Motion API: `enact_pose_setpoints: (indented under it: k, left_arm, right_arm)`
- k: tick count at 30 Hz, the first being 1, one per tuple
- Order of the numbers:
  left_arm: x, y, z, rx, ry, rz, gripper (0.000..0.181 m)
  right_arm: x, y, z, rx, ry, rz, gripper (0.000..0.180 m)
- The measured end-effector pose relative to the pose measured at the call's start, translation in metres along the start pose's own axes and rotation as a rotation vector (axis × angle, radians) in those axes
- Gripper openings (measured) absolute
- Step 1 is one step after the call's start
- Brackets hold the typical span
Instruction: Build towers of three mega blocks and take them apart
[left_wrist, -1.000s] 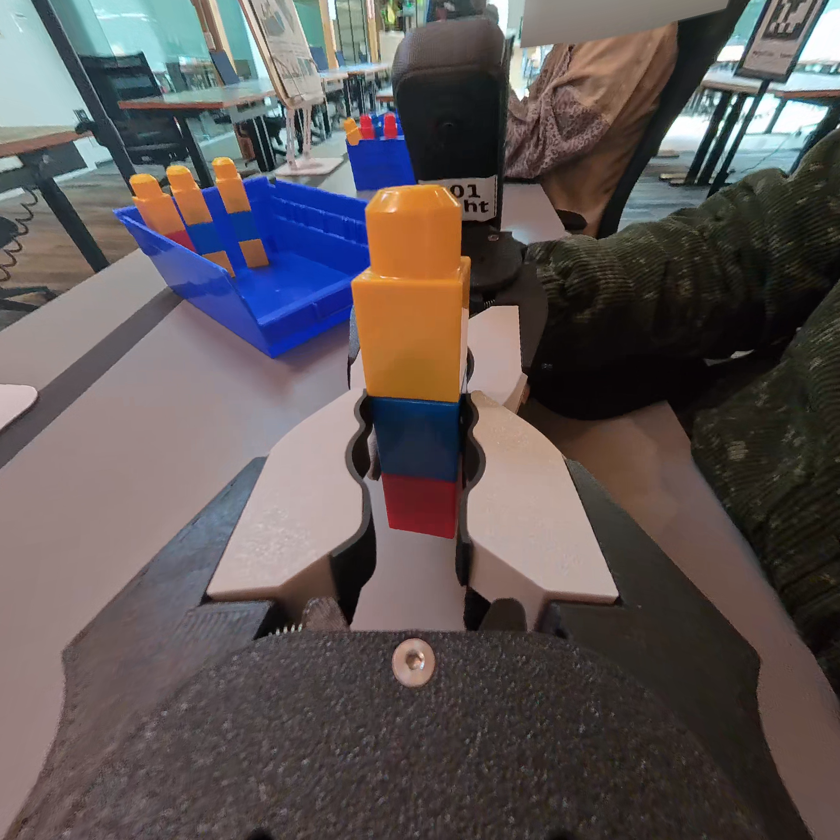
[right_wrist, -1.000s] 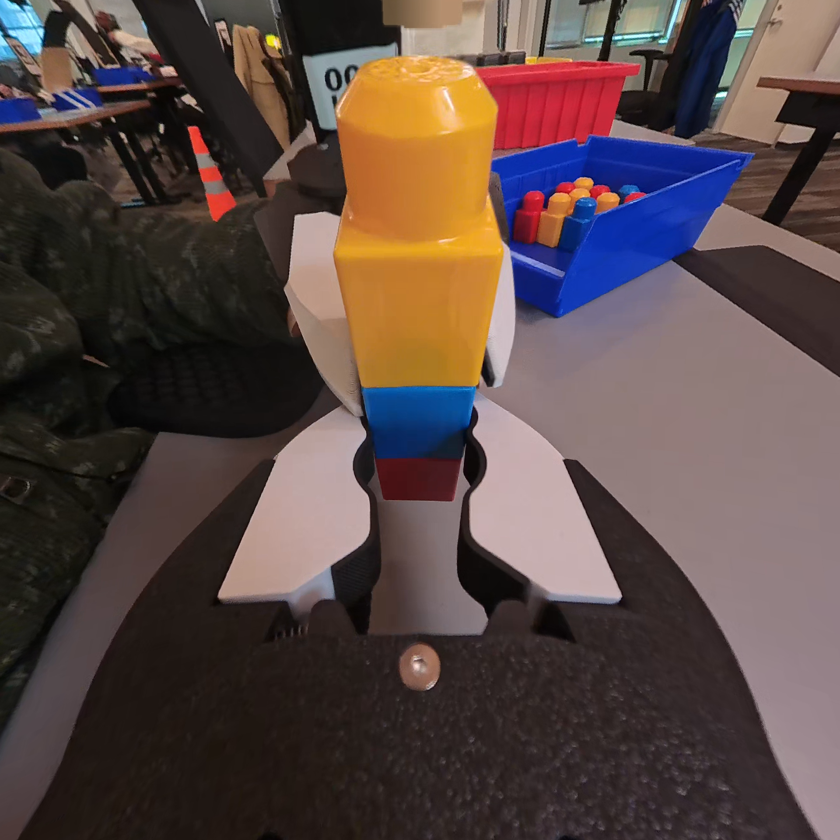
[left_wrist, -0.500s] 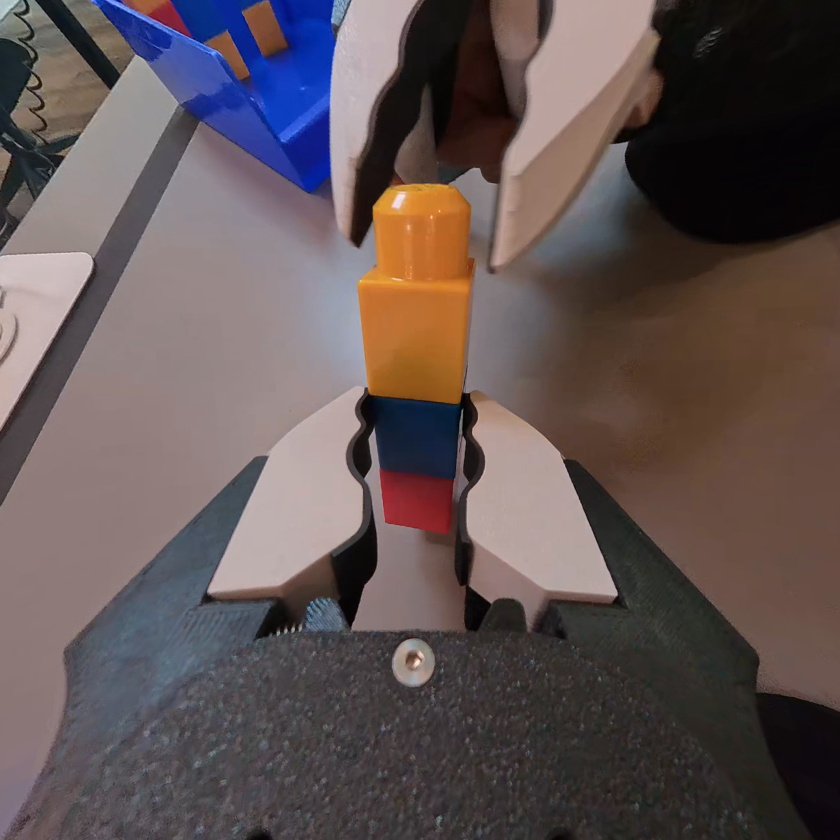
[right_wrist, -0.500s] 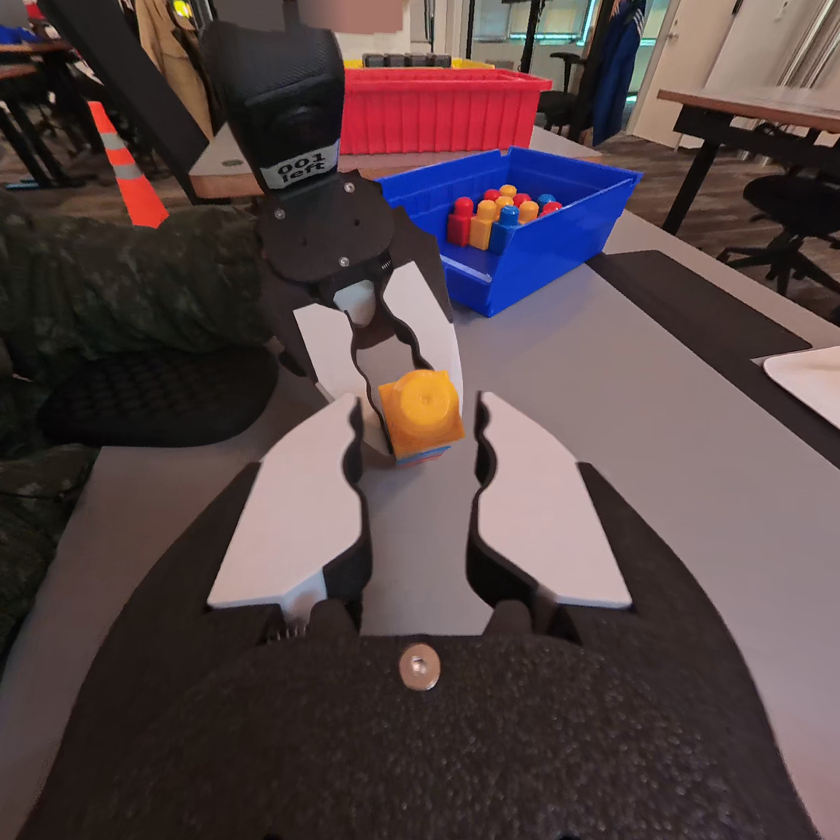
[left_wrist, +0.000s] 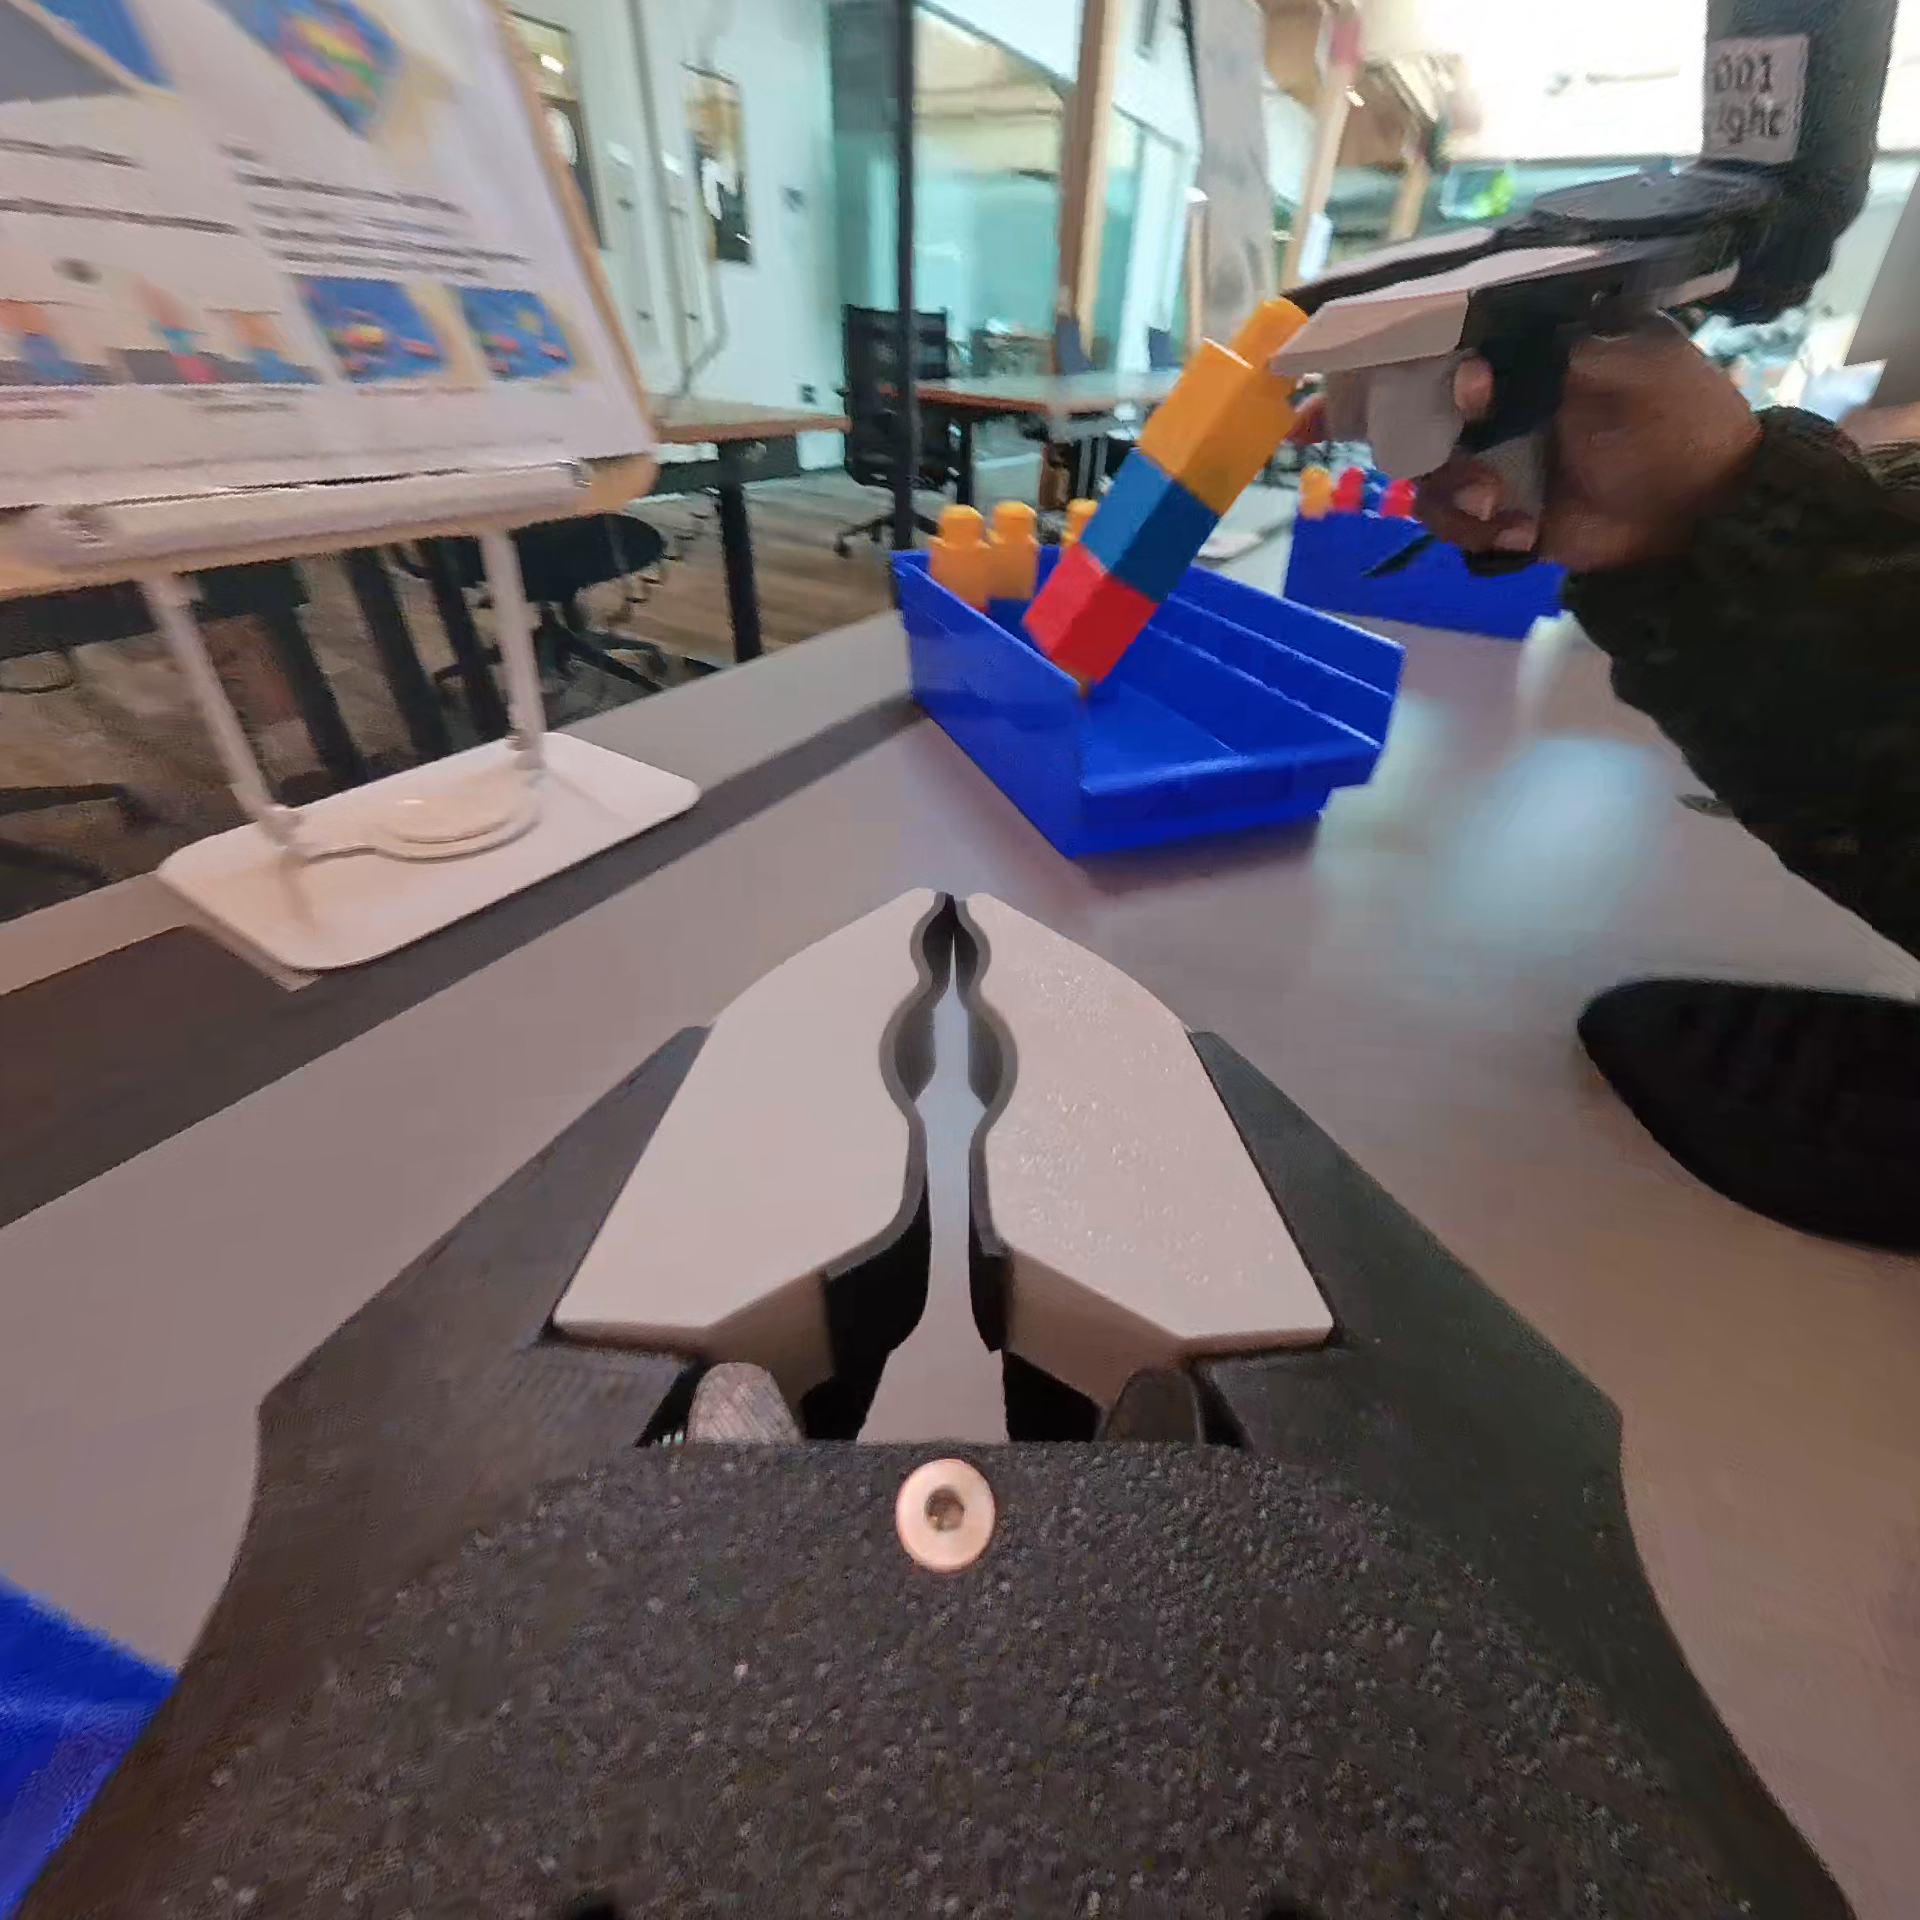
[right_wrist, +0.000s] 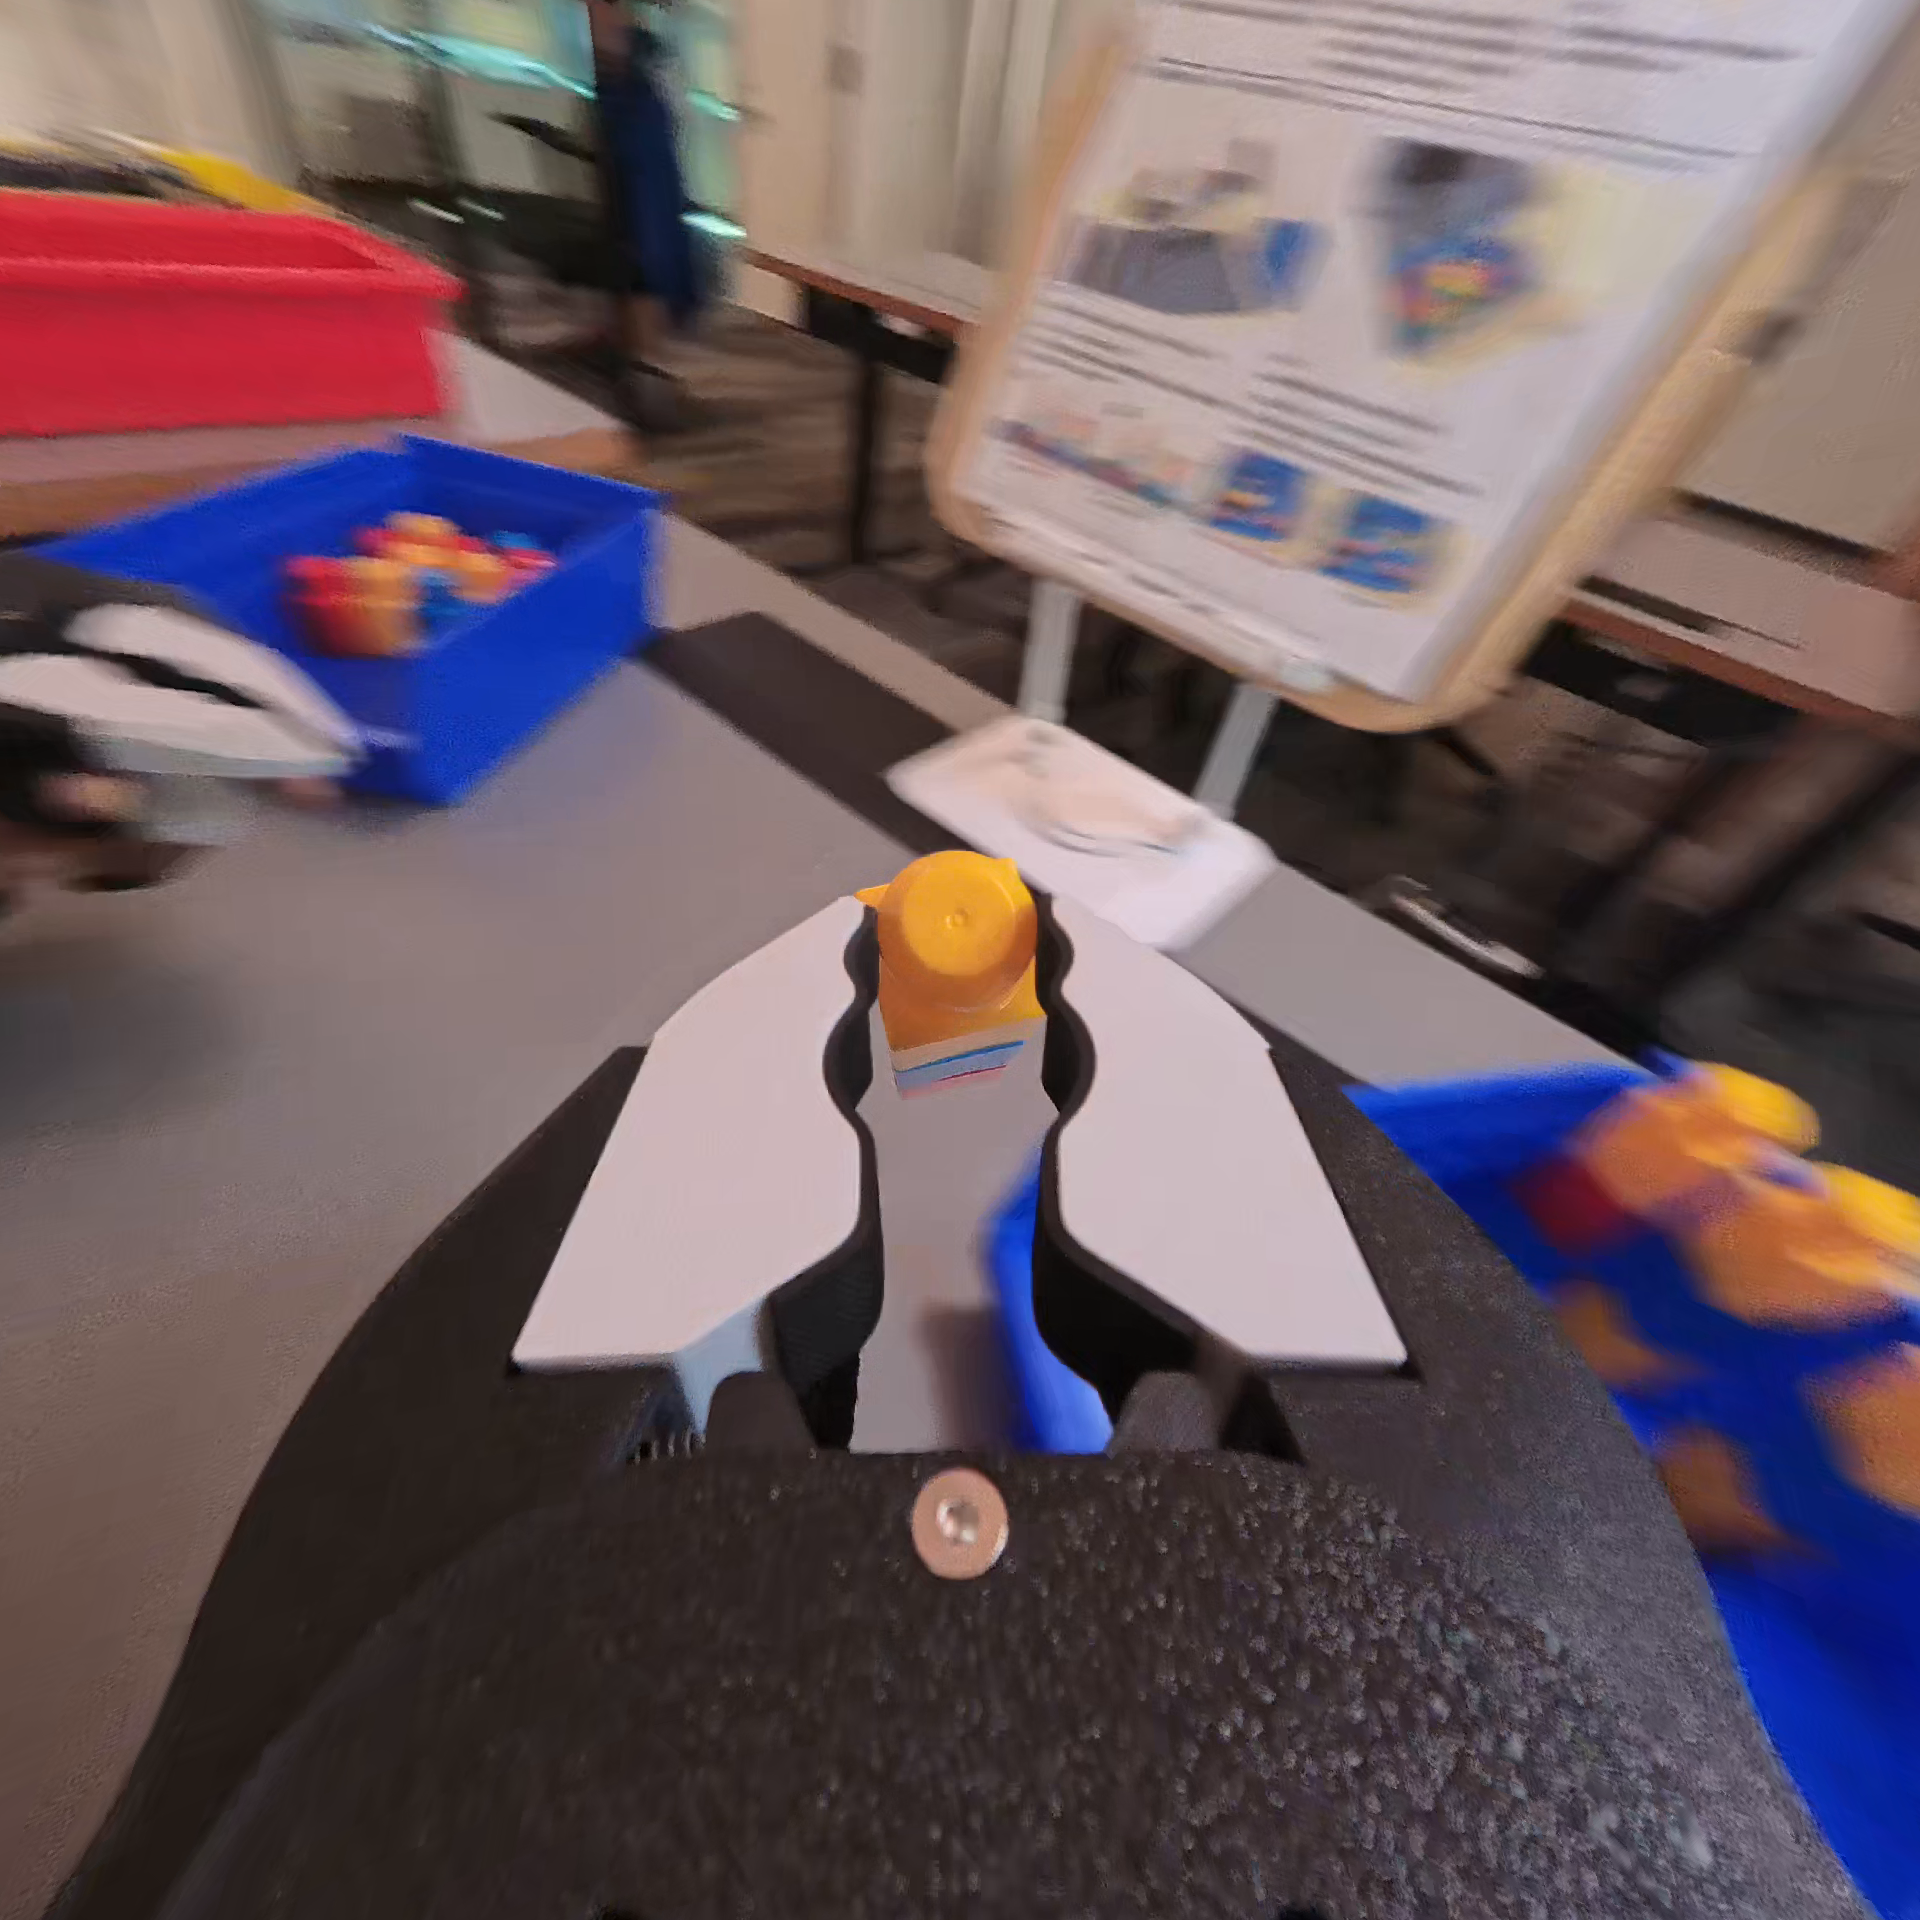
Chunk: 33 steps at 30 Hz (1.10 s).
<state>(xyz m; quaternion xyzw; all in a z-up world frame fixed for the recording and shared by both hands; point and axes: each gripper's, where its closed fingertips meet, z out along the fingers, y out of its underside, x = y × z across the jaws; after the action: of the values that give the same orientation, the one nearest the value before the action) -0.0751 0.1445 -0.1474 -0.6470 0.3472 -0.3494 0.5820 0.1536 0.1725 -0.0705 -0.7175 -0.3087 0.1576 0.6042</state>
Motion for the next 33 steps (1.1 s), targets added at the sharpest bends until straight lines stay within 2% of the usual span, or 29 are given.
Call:
enact_pose_setpoints:
  k: [4,7,9,13,16,23,24,26,27,29,31,33]
  left_arm:
    - [-0.021,-0.002,-0.006,0.036,-0.095,-0.014,0.000]
    - [-0.022,0.001,-0.004,0.026,-0.105,0.001,0.000]
    - [-0.023,0.004,-0.003,0.013,-0.114,0.022,0.000]
    - [-0.028,0.010,-0.005,-0.002,-0.143,0.040,0.000]
    - [-0.034,0.013,-0.008,-0.005,-0.166,0.050,0.000]
    - [-0.043,0.020,-0.009,-0.023,-0.181,0.049,0.000]
    - [-0.043,0.020,-0.009,-0.023,-0.181,0.048,0.000]
    - [-0.043,0.019,-0.010,-0.020,-0.181,0.044,0.000]
    - [-0.044,0.018,-0.010,-0.018,-0.183,0.044,0.000]
    - [-0.044,0.017,-0.012,-0.015,-0.190,0.047,0.000]
    - [-0.047,0.015,-0.013,-0.012,-0.205,0.051,0.000]
    - [-0.052,0.012,-0.018,-0.003,-0.232,0.052,0.000]
  right_arm:
    - [0.131,0.025,-0.018,-0.219,0.323,0.017,0.029]
    - [0.193,0.067,-0.012,-0.369,0.404,0.090,0.029]
    - [0.210,0.088,0.005,-0.381,0.379,0.140,0.029]
    - [0.221,0.116,0.044,-0.409,0.355,0.207,0.029]
    - [0.224,0.121,0.067,-0.399,0.343,0.224,0.029]
    - [0.237,0.128,0.078,-0.365,0.374,0.283,0.030]
    - [0.238,0.129,0.077,-0.377,0.381,0.270,0.033]
    - [0.236,0.131,0.077,-0.408,0.372,0.254,0.053]
    - [0.235,0.128,0.076,-0.410,0.366,0.255,0.060]
    - [0.235,0.110,0.071,-0.360,0.395,0.231,0.060]
    - [0.227,0.073,0.063,-0.233,0.431,0.197,0.058]
    - [0.194,0.032,0.058,-0.084,0.389,0.178,0.056]
